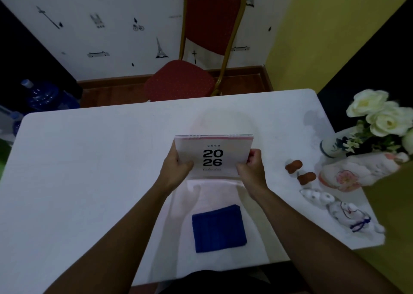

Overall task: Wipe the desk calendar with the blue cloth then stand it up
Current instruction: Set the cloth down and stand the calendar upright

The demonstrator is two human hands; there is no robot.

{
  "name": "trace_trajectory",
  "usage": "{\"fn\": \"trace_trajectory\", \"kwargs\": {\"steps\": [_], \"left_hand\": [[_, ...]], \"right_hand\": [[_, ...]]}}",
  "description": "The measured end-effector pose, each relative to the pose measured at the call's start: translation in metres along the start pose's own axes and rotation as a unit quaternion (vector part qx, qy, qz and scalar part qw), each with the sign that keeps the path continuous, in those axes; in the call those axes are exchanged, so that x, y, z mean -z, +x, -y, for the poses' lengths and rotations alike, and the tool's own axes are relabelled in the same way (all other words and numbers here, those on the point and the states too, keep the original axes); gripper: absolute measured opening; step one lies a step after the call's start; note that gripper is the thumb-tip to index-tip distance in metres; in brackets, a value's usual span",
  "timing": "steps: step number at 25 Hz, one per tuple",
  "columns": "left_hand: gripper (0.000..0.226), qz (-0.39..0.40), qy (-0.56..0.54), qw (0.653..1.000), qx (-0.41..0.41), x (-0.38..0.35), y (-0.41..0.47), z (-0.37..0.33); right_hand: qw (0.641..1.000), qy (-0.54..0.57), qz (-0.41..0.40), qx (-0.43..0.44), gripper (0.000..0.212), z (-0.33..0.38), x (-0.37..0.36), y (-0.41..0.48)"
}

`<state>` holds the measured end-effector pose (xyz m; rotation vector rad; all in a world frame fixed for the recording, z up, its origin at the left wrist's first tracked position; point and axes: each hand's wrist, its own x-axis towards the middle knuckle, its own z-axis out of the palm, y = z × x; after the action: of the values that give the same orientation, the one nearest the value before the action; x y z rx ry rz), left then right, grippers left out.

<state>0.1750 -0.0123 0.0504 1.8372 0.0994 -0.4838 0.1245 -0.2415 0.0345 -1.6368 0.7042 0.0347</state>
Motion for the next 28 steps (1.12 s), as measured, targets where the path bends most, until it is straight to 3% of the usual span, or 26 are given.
{"fn": "trace_trajectory", "kwargs": {"steps": [6, 9, 15, 17, 20, 25, 28], "left_hand": [[0.048, -0.021, 0.022, 0.999, 0.038, -0.004, 0.000, 0.018], [0.050, -0.041, 0.030, 0.996, 0.075, -0.007, -0.004, 0.030], [0.045, 0.042, 0.102, 0.992, 0.063, -0.003, -0.005, 0.043], [0.056, 0.081, 0.144, 0.985, 0.056, 0.000, -0.003, 0.046], [0.063, 0.100, 0.246, 0.963, 0.044, 0.004, 0.002, 0.054], [0.069, 0.094, 0.325, 0.941, 0.007, 0.004, -0.007, 0.062], [0.078, 0.108, 0.446, 0.889, 0.007, 0.010, -0.015, 0.072]], "right_hand": [[0.998, -0.042, 0.049, 0.002, 0.041, -0.026, 0.000, 0.004], [0.994, -0.092, 0.042, 0.036, 0.031, -0.040, 0.007, 0.003], [0.973, -0.203, 0.091, 0.065, 0.029, -0.053, 0.020, 0.016], [0.948, -0.283, 0.115, 0.083, 0.028, -0.056, 0.024, 0.025], [0.869, -0.454, 0.122, 0.157, 0.032, -0.061, 0.033, 0.031], [0.846, -0.474, 0.146, 0.196, 0.034, -0.068, 0.044, 0.034], [0.798, -0.526, 0.208, 0.209, 0.052, -0.076, 0.054, 0.035]]}}
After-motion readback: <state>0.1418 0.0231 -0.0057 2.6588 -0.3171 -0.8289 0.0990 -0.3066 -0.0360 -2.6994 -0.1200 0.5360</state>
